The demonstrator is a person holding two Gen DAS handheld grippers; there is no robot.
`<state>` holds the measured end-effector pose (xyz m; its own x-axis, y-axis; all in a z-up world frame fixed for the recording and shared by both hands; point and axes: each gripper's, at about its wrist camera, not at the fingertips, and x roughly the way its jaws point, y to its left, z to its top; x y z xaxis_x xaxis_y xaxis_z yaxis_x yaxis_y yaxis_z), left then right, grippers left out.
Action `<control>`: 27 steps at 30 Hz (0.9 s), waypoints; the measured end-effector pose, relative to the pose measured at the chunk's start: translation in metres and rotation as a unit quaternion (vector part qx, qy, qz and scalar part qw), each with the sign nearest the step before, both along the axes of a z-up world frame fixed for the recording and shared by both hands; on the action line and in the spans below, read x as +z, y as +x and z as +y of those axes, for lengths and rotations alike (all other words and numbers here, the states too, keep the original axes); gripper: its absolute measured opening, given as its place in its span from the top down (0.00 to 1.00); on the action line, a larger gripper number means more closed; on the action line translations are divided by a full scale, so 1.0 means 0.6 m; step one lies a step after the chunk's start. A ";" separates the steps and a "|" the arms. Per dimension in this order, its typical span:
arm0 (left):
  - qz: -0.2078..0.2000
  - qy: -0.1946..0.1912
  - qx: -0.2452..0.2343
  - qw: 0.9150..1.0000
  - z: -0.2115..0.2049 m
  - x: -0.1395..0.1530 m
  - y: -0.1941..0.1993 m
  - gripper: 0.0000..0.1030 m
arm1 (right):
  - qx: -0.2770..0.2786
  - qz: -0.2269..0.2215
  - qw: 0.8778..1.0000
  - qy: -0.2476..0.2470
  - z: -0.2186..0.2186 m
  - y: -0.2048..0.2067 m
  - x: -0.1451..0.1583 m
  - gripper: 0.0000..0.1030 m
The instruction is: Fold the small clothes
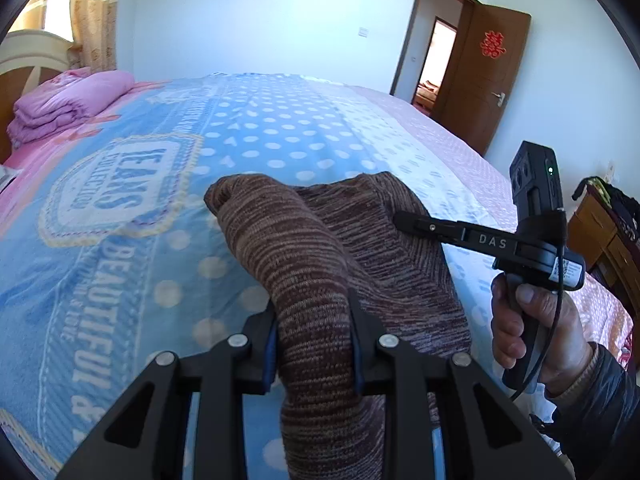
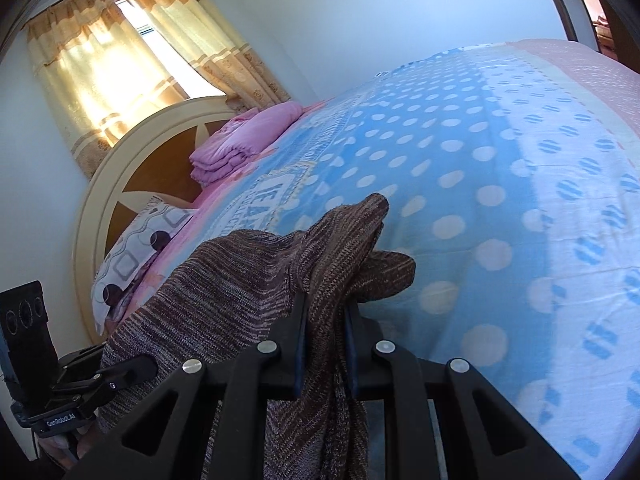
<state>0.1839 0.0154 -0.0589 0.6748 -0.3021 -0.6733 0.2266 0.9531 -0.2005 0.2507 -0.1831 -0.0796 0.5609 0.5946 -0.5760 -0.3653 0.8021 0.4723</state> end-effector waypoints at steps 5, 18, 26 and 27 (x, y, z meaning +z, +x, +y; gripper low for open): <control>-0.004 -0.010 0.016 1.000 0.039 0.000 -0.015 0.72 | 0.018 0.003 1.000 -0.002 0.045 0.006 -0.001 0.85; -0.018 -0.022 0.050 0.998 0.112 -0.001 -0.047 0.72 | 0.063 0.003 0.998 -0.012 0.143 0.010 0.005 0.85; -0.032 -0.025 0.073 0.997 0.150 0.002 -0.066 0.72 | 0.091 0.001 0.996 -0.017 0.204 0.016 0.012 0.85; -0.032 -0.025 0.076 0.996 0.154 -0.001 -0.068 0.72 | 0.095 0.001 0.995 -0.019 0.211 0.017 0.014 0.85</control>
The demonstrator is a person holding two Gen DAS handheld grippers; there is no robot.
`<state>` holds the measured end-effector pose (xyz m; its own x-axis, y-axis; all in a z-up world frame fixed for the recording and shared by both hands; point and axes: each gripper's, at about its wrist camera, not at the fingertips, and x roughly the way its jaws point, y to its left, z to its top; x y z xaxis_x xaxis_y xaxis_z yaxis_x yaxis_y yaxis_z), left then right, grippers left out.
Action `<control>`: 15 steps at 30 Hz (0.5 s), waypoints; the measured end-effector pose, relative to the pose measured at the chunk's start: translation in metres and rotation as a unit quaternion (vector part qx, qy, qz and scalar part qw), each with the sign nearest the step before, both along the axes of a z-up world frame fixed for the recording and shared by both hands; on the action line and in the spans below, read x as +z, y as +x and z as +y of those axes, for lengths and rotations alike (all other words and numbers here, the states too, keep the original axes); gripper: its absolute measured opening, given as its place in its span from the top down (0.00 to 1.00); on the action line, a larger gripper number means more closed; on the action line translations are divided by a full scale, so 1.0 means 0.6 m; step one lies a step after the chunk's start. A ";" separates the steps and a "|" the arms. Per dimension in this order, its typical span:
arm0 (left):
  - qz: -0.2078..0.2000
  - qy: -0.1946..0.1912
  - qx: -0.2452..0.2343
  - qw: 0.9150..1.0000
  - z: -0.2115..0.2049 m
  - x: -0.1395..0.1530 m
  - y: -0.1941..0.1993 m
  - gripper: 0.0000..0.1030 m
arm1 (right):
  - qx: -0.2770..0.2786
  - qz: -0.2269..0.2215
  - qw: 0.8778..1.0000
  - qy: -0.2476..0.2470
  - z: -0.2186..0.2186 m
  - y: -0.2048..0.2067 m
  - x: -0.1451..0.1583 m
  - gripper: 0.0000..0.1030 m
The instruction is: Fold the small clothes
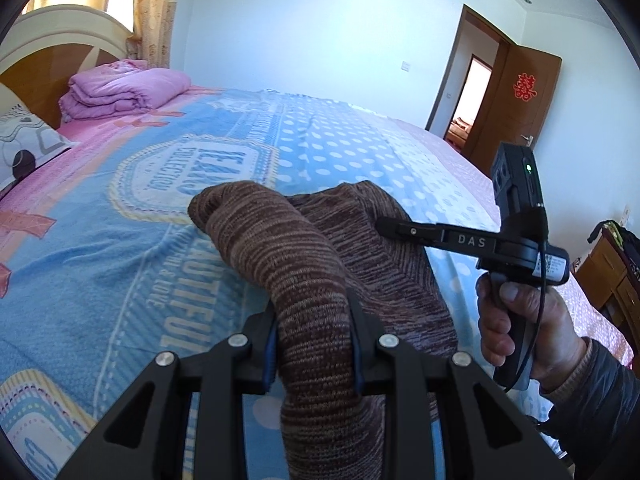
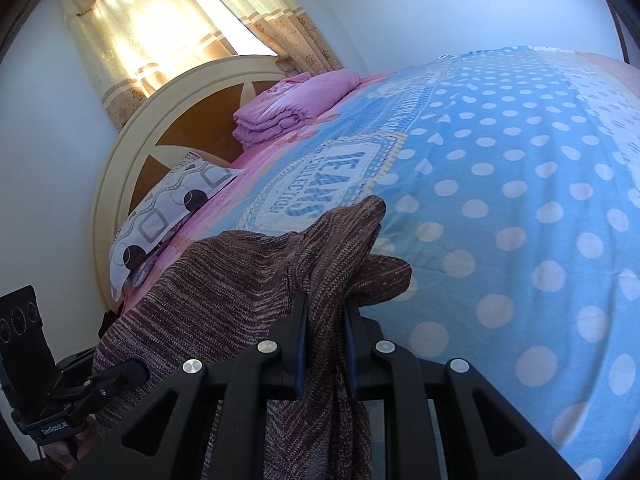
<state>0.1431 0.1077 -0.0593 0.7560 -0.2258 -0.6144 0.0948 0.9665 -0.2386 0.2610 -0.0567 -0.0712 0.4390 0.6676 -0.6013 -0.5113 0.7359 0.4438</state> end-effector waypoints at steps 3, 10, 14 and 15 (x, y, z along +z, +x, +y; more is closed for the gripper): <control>0.003 0.000 0.007 1.000 0.009 -0.007 -0.005 0.72 | 0.013 -0.001 1.000 -0.005 0.027 0.005 0.005 0.85; 0.017 0.014 0.021 1.000 0.035 -0.035 -0.006 0.72 | 0.039 0.014 0.999 -0.034 0.088 0.025 -0.008 0.85; 0.026 0.010 0.026 0.999 0.051 -0.051 -0.010 0.72 | 0.048 0.023 0.998 -0.042 0.112 0.031 -0.026 0.85; 0.028 0.010 0.026 0.999 0.053 -0.054 -0.011 0.72 | 0.049 0.026 0.997 -0.044 0.117 0.032 -0.031 0.85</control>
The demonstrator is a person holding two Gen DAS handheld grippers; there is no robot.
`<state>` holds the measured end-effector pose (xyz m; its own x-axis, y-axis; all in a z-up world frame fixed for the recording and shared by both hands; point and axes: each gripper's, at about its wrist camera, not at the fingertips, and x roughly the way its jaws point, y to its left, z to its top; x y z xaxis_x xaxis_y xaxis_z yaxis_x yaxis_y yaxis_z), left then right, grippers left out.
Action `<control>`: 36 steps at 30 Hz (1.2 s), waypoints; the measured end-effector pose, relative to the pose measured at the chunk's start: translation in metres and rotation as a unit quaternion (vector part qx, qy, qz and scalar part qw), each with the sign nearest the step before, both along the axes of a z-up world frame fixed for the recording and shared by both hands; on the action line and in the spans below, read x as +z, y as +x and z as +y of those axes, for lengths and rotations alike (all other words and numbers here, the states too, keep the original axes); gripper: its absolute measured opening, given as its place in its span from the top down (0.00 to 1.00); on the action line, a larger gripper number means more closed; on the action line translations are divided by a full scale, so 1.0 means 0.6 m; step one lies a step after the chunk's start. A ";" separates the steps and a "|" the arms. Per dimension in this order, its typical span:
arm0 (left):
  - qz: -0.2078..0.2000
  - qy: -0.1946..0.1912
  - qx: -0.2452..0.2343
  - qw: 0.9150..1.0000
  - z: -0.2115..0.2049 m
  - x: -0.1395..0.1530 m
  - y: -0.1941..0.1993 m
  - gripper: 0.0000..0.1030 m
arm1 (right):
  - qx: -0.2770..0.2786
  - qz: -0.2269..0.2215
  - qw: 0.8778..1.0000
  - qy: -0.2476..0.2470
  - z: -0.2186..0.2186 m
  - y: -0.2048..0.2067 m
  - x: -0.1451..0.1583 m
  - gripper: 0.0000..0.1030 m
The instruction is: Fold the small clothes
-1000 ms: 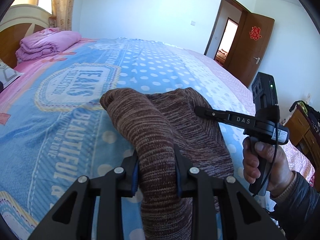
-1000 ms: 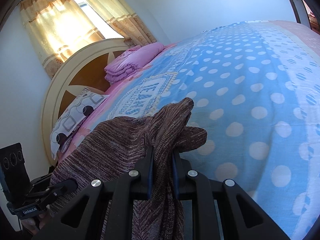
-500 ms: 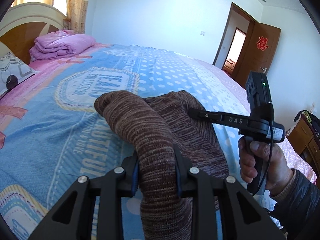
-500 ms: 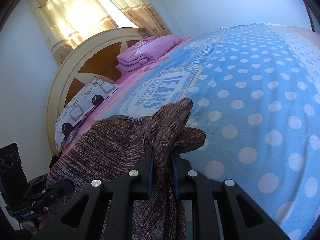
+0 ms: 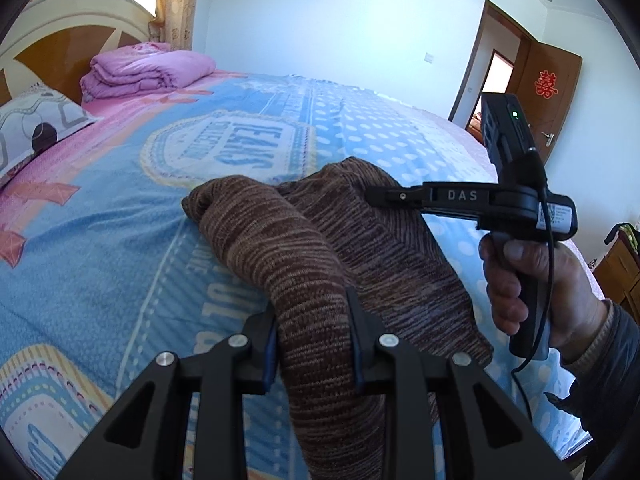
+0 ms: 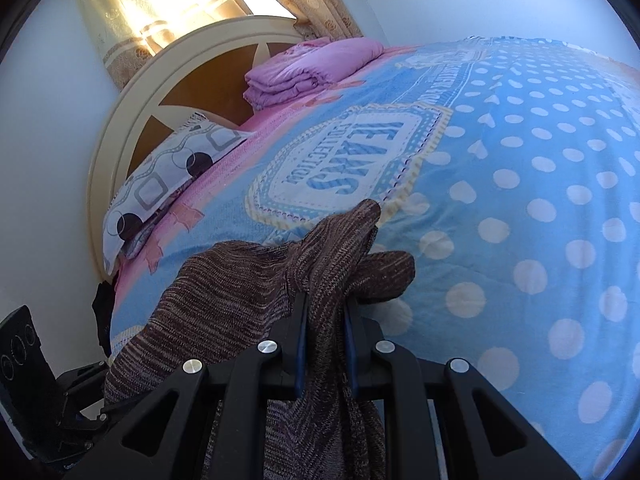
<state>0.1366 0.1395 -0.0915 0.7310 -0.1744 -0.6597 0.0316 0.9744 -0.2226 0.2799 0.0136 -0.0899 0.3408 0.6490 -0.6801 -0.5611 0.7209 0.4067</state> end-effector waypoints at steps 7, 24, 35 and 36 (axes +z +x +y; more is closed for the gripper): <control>0.013 -0.002 0.001 1.000 0.009 -0.023 -0.007 0.72 | 0.000 0.007 1.000 -0.013 0.015 0.003 -0.017 0.85; 0.032 0.075 0.024 0.996 0.004 -0.054 -0.018 0.51 | -0.038 0.015 0.998 -0.042 0.007 0.016 -0.067 0.81; -0.019 0.137 0.104 0.985 0.054 -0.034 0.001 0.18 | 0.004 -0.038 0.999 0.020 -0.021 -0.114 0.000 0.69; -0.018 0.137 0.114 0.984 0.064 -0.042 0.012 0.18 | 0.008 -0.036 0.999 -0.004 -0.013 -0.125 -0.012 0.69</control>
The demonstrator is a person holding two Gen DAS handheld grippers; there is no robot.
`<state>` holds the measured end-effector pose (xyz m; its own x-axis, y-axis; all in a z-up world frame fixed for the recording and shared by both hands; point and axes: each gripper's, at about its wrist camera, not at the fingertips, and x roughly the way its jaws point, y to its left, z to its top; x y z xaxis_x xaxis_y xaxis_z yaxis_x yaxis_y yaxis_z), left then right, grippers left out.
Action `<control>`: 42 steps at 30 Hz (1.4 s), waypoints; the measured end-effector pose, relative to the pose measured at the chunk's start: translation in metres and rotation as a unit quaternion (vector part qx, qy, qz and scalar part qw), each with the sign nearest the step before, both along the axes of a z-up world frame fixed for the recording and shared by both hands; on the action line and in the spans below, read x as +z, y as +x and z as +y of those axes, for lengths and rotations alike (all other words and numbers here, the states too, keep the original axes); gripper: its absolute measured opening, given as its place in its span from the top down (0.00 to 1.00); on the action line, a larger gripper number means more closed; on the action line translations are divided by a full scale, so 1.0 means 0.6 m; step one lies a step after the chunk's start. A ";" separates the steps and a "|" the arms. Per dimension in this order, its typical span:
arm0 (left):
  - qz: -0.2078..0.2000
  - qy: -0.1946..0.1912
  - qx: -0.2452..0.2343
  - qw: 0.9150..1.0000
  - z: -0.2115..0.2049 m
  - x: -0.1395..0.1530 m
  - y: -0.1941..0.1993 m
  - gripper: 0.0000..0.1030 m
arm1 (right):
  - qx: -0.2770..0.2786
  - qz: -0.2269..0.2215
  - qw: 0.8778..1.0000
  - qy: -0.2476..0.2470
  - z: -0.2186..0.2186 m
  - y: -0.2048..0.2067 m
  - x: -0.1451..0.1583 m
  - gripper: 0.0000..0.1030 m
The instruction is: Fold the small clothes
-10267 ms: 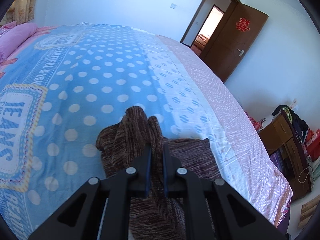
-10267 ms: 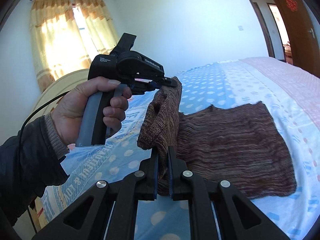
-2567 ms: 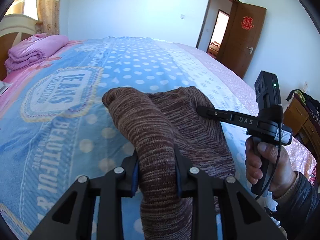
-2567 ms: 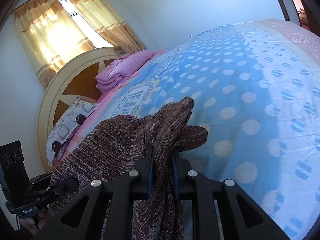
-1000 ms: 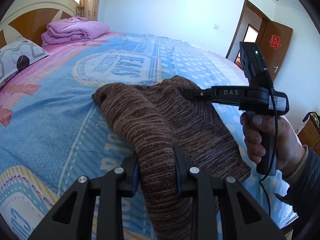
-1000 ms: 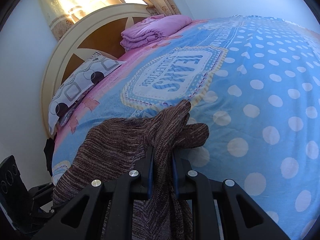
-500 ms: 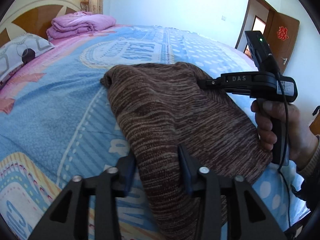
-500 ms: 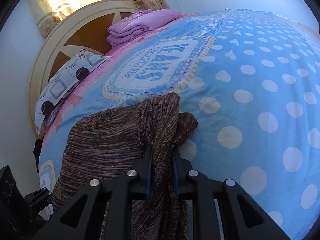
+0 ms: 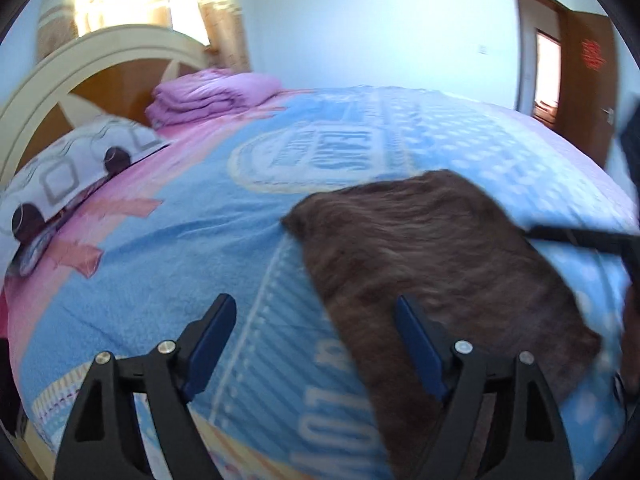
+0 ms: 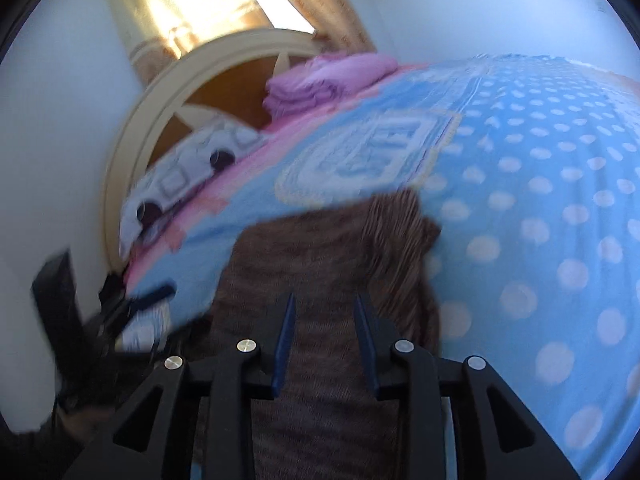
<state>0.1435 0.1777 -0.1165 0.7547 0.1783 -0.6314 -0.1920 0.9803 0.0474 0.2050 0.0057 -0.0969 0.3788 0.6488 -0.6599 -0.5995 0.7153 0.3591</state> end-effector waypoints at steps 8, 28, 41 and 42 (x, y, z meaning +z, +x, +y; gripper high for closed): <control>0.035 0.022 0.015 0.999 -0.006 -0.030 0.018 0.16 | -0.024 -0.001 0.997 -0.068 -0.009 -0.021 -0.042 0.71; -0.004 0.012 0.022 1.000 -0.021 0.060 -0.123 0.01 | -0.095 -0.034 0.994 -0.042 -0.080 -0.115 -0.008 0.52; -0.068 0.006 -0.033 0.997 -0.077 0.139 -0.179 0.00 | -0.122 -0.166 0.978 -0.037 -0.097 -0.238 0.130 0.35; -0.068 0.005 -0.033 0.997 -0.076 0.139 -0.180 0.00 | -0.122 -0.167 0.978 -0.035 -0.098 -0.240 0.133 0.35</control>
